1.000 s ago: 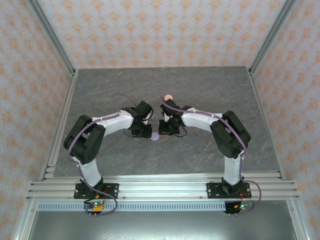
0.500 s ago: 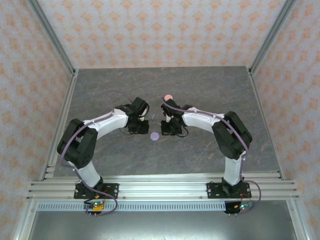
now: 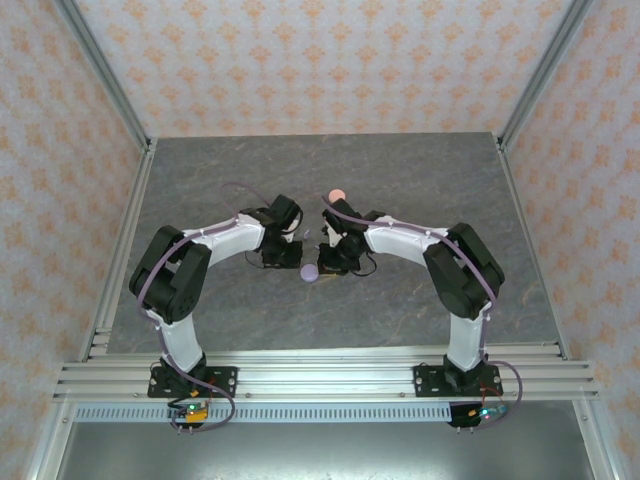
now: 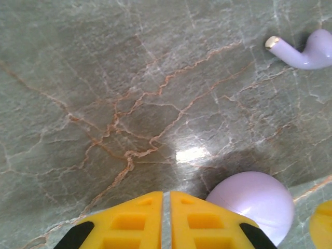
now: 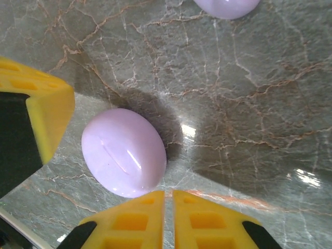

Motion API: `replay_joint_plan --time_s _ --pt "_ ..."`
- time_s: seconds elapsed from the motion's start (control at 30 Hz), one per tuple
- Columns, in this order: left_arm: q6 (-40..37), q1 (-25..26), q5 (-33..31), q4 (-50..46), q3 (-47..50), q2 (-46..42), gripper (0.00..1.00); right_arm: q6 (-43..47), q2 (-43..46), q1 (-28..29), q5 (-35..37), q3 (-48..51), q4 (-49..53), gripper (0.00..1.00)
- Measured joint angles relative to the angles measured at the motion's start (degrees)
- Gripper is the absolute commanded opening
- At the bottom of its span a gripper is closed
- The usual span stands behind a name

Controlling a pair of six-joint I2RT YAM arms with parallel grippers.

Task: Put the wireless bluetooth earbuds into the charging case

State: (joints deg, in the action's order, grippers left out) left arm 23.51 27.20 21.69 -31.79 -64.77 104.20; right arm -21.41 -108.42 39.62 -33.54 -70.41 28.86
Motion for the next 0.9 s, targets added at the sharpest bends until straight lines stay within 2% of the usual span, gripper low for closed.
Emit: replay_joint_plan --time_s 0.53,0.9 --pt "-1.0 1.7 0.4 -0.2 0.4 0.0 0.12 -0.1 -2.6 0.0 -0.3 -1.6 -0.2 0.12" --pt "-1.0 1.7 0.4 -0.6 1.6 -0.2 0.12 -0.7 -3.8 0.0 3.1 -3.2 1.1 0.12"
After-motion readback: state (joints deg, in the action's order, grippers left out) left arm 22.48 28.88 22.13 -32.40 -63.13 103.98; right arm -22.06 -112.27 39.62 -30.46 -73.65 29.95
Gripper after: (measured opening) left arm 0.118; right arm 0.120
